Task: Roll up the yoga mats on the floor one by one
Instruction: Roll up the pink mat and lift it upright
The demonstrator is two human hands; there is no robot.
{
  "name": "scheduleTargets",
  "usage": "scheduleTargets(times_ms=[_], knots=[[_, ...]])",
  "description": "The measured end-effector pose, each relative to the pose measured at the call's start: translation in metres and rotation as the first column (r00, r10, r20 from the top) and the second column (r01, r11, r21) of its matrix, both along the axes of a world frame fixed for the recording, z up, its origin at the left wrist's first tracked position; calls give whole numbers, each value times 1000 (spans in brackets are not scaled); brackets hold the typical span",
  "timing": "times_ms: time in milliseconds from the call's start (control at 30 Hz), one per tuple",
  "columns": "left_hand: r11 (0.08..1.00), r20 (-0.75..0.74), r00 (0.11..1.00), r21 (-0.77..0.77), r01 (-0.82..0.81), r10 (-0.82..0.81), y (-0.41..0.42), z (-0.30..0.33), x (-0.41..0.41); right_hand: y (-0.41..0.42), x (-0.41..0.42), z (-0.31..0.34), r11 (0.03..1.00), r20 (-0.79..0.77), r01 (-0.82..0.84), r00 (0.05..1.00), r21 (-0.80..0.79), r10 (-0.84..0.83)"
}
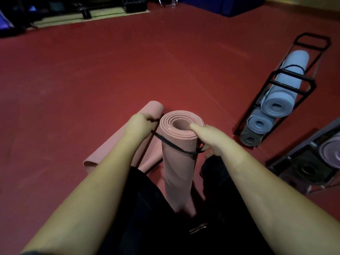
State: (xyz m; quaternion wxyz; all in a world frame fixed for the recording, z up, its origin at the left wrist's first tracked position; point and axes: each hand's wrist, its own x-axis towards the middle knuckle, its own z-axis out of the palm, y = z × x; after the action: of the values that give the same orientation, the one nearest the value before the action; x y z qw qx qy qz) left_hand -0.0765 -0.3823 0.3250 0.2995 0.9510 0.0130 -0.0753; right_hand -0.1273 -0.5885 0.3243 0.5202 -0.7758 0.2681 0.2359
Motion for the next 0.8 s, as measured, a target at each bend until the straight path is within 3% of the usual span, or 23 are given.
scheduleTargets(times_ms=[67,167,233,333,433,467,567,667,800], knots=[[973,-214,975,-204,-108,64,15,-36,-1,-3,0,0,1000,-2,-5,1000,-1,5],[973,-397,918,-210,-97,6,2,-85,-29,-8,-2,-1,1000,39,-9,999,0,9],[950,-417,908,-270,-158,32,-14,-100,-50,-12,-5,-5,1000,70,-17,997,5,16],[866,-315,932,-399,-300,178,-21,-107,-42,-19,-11,-26,984,41,83,995,157,-91],[721,-330,900,-546,-427,284,-15,-105,-18,-22,-27,-68,998,-1,31,1000,49,-31],[688,-352,892,-573,-446,285,-14,-106,-14,-24,-33,-88,1000,-1,19,1000,22,-19],[641,-399,892,-631,-436,214,-20,-103,-9,-25,-29,-134,975,91,179,977,132,-192],[604,-435,883,-660,-446,177,-27,-103,-6,-15,-13,-107,932,189,313,919,185,-346],[569,-436,878,-679,-464,196,-28,-111,0,-15,8,-99,923,310,336,872,186,-380]])
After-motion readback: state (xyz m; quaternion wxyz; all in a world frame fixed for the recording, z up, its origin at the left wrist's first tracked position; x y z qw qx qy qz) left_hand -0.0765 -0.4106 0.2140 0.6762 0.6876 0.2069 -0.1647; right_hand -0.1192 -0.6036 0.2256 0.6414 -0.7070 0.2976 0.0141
